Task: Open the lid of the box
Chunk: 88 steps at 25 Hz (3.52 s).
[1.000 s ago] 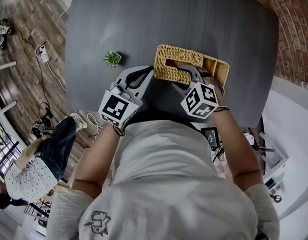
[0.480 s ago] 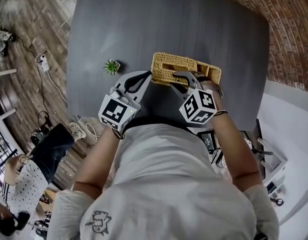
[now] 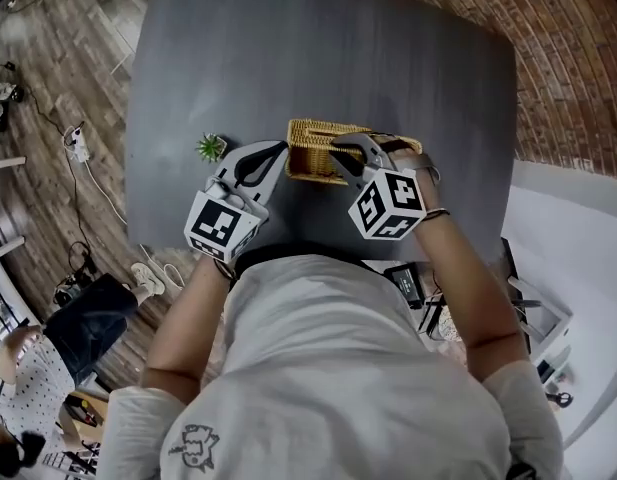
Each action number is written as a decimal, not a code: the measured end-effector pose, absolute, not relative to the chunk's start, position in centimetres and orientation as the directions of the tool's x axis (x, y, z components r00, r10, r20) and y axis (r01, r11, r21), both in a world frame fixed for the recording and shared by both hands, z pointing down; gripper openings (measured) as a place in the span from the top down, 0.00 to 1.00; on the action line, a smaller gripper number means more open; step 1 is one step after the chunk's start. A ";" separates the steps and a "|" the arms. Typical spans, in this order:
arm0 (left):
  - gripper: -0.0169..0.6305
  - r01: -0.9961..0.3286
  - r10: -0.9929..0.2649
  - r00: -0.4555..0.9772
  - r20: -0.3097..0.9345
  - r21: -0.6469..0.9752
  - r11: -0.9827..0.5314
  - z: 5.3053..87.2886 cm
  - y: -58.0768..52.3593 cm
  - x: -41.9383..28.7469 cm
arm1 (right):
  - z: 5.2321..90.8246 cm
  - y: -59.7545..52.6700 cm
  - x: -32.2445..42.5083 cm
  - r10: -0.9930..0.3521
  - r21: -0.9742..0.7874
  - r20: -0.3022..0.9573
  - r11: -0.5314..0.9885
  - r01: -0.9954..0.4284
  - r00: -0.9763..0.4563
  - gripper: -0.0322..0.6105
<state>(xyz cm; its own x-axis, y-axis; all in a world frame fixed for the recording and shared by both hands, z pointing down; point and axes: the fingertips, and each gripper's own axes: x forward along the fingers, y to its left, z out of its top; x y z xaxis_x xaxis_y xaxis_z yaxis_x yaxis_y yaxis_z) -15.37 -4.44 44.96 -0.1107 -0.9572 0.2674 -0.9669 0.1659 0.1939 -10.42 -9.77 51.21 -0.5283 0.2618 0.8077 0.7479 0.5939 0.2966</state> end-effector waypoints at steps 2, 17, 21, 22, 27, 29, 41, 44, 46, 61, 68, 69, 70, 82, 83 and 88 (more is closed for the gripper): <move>0.96 -0.969 -0.957 -0.110 0.267 0.187 0.164 44.7 -4.7 -15.6 | 50.9 -10.3 -10.9 0.257 0.305 0.808 0.588 0.749 -0.530 0.87; 0.96 -0.975 -0.960 -0.113 0.256 0.160 0.157 43.8 -6.9 -17.8 | 49.9 -13.9 -14.5 0.224 0.358 0.802 0.562 0.746 -0.554 0.87; 0.96 -0.974 -0.958 -0.100 0.268 0.170 0.149 44.5 -6.9 -17.9 | 49.8 -14.5 -15.6 0.206 0.377 0.799 0.561 0.737 -0.565 0.86; 0.96 -0.974 -0.958 -0.097 0.272 0.172 0.147 44.7 -7.0 -18.0 | 49.9 -14.6 -15.9 0.203 0.380 0.798 0.562 0.735 -0.568 0.86; 0.96 -0.972 -0.954 -0.089 0.286 0.186 0.146 45.6 -7.5 -18.4 | 50.2 -15.8 -17.3 0.183 0.400 0.796 0.557 0.728 -0.577 0.84; 0.96 -0.971 -0.954 -0.088 0.286 0.191 0.147 45.9 -7.6 -18.7 | 50.4 -16.1 -17.9 0.171 0.414 0.792 0.554 0.722 -0.586 0.84; 0.96 -0.963 -0.949 -0.076 0.306 0.225 0.149 48.1 -8.7 -19.5 | 52.0 -18.5 -20.3 0.166 0.403 0.788 0.589 0.700 -0.593 0.82; 0.96 -0.959 -0.946 -0.072 0.317 0.238 0.153 48.9 -8.9 -19.5 | 52.8 -19.1 -20.7 0.165 0.392 0.796 0.592 0.704 -0.582 0.82; 0.96 -0.957 -0.944 -0.071 0.322 0.244 0.156 49.4 -9.1 -19.6 | 53.4 -19.6 -21.0 0.163 0.387 0.800 0.595 0.704 -0.577 0.82; 0.96 -0.962 -0.945 -0.071 0.318 0.229 0.149 48.4 -9.1 -19.6 | 52.7 -19.6 -20.2 0.146 0.395 0.785 0.631 0.668 -0.603 0.74; 0.96 -0.970 -0.949 -0.082 0.304 0.193 0.146 46.5 -8.5 -18.1 | 51.4 -18.3 -17.3 0.146 0.407 0.755 0.660 0.632 -0.639 0.74; 0.96 -0.972 -0.950 -0.084 0.300 0.186 0.144 46.1 -8.4 -17.8 | 51.2 -18.0 -16.7 0.146 0.409 0.752 0.662 0.629 -0.643 0.74; 0.96 -0.973 -0.951 -0.085 0.297 0.179 0.143 45.8 -8.2 -17.5 | 51.1 -17.7 -16.2 0.147 0.410 0.749 0.664 0.626 -0.646 0.74; 0.96 -0.982 -0.958 -0.099 0.268 0.132 0.138 42.2 -5.4 -12.4 | 48.6 -14.3 -9.8 0.157 0.383 0.692 0.748 0.542 -0.705 0.74; 0.96 -0.982 -0.959 -0.100 0.265 0.128 0.138 42.0 -5.2 -12.0 | 48.3 -14.1 -9.3 0.157 0.381 0.683 0.757 0.531 -0.713 0.74; 0.96 -0.982 -0.962 -0.113 0.248 0.118 0.146 40.7 -4.0 -9.9 | 46.7 -13.0 -6.7 0.154 0.371 0.625 0.804 0.465 -0.765 0.74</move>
